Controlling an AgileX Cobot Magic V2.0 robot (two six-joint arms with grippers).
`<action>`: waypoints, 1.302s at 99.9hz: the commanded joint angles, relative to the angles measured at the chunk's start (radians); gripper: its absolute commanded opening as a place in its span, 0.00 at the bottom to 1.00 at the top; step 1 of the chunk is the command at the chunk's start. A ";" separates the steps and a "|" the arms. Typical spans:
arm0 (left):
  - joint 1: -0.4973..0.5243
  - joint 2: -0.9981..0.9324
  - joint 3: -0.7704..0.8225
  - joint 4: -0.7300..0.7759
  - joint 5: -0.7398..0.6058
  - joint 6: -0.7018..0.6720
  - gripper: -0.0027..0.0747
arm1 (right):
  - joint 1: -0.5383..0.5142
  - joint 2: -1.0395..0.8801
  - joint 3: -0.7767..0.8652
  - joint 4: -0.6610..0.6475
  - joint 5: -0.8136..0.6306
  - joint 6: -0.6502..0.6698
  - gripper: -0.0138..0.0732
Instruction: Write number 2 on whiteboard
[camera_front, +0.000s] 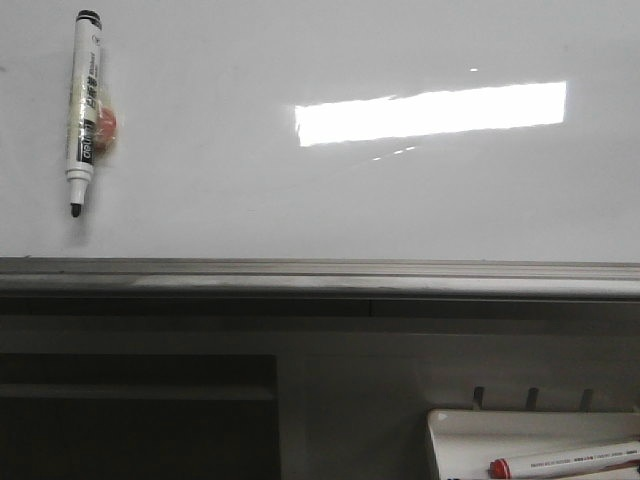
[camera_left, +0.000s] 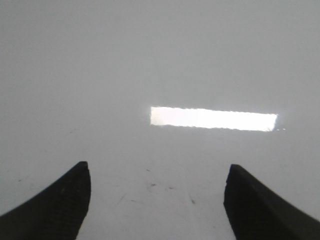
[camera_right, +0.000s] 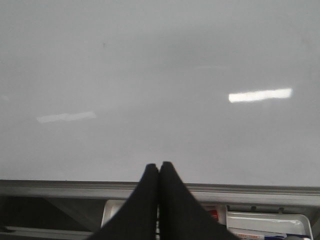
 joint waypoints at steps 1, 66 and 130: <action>-0.059 0.049 -0.027 0.005 -0.100 -0.010 0.64 | 0.019 0.013 -0.023 0.010 -0.068 -0.003 0.09; -0.436 0.487 -0.030 0.023 -0.315 -0.010 0.60 | 0.025 0.013 -0.023 0.015 -0.043 -0.220 0.09; -0.539 0.825 -0.070 -0.171 -0.494 -0.017 0.56 | 0.087 0.013 -0.023 0.045 -0.119 -0.223 0.09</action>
